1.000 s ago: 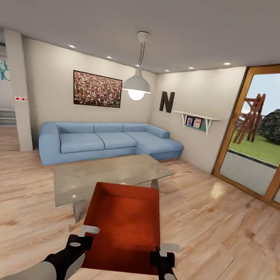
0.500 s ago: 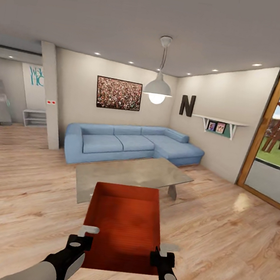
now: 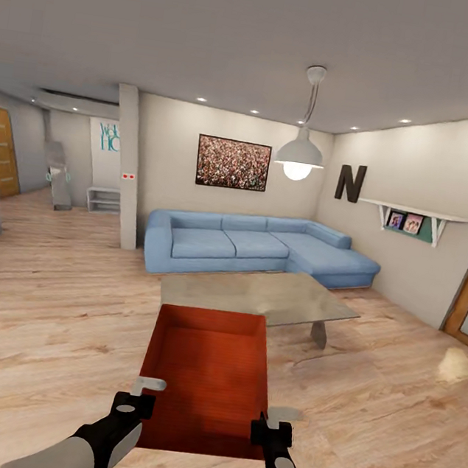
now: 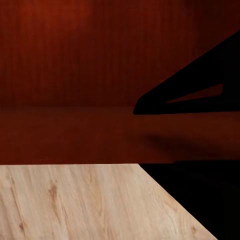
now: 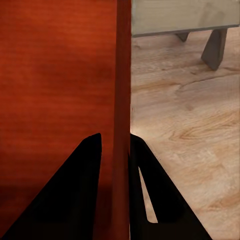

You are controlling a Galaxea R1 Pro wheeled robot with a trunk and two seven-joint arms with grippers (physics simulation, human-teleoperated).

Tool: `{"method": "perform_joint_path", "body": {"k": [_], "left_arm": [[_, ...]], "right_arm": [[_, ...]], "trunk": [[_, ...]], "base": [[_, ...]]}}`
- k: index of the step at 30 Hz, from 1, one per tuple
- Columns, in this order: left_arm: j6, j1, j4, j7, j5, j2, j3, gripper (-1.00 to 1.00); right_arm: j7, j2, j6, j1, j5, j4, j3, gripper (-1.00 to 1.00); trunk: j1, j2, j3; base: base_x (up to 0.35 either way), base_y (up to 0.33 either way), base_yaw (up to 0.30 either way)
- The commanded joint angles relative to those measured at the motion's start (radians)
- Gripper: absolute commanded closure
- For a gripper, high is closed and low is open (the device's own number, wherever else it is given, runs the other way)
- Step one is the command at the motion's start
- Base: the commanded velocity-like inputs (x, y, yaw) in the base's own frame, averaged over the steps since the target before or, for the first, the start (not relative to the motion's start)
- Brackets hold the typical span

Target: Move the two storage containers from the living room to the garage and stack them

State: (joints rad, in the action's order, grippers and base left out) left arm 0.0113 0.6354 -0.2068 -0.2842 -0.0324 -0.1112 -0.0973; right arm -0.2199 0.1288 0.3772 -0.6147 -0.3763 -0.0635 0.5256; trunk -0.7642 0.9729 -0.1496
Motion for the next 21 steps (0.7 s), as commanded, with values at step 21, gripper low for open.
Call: {"method": "perform_joint_path", "body": {"k": [21], "left_arm": [[0.001, 0.001, -0.005, -0.003, -0.083, 0.001, 0.001, 1.0]], "right_arm": [[0.005, 0.005, -0.004, 0.0, 0.004, 0.001, 0.016, 1.0]], "trunk": [[0.0, 0.001, 0.006]], "base": [[0.0, 0.0, 0.3]]}}
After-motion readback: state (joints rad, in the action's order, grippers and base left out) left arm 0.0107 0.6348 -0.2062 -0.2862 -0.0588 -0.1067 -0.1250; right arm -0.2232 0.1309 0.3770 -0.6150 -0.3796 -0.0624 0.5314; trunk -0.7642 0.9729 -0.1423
